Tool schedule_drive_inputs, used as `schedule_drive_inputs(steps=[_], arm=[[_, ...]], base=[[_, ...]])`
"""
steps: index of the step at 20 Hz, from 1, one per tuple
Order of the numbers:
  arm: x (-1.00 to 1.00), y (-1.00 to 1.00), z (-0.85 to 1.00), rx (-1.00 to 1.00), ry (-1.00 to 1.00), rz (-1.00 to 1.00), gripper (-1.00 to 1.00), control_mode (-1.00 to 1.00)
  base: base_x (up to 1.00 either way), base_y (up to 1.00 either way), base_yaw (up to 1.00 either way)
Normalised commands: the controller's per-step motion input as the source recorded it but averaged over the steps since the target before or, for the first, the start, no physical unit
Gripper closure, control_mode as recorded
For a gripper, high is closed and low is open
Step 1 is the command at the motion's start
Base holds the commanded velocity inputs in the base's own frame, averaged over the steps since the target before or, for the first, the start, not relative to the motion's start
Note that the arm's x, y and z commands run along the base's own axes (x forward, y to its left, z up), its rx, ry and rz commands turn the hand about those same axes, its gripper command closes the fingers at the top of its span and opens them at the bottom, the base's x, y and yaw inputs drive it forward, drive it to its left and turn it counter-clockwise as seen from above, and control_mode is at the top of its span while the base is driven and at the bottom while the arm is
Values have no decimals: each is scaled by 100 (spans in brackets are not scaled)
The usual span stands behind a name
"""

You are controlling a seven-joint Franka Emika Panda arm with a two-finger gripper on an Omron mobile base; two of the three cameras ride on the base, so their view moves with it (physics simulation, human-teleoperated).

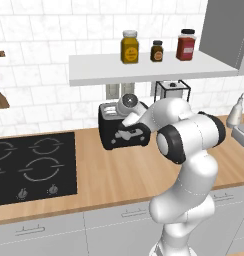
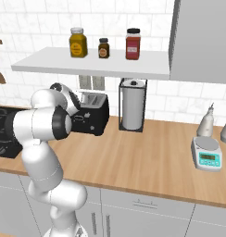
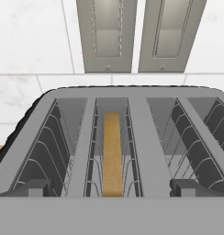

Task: Start the toaster. Once the lever pops up, take the bread to the plate on the dining counter.

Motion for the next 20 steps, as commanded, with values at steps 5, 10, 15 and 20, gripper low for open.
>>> schedule_drive_inputs(steps=[5,10,15,20], arm=[[0,0,0,0,0,0,-100,-100],[0,0,0,0,0,0,-100,-100],[0,0,0,0,0,0,-100,-100],[0,0,0,0,0,0,-100,-100]], base=[[0,0,0],[0,0,0],[0,0,0],[0,0,0]])
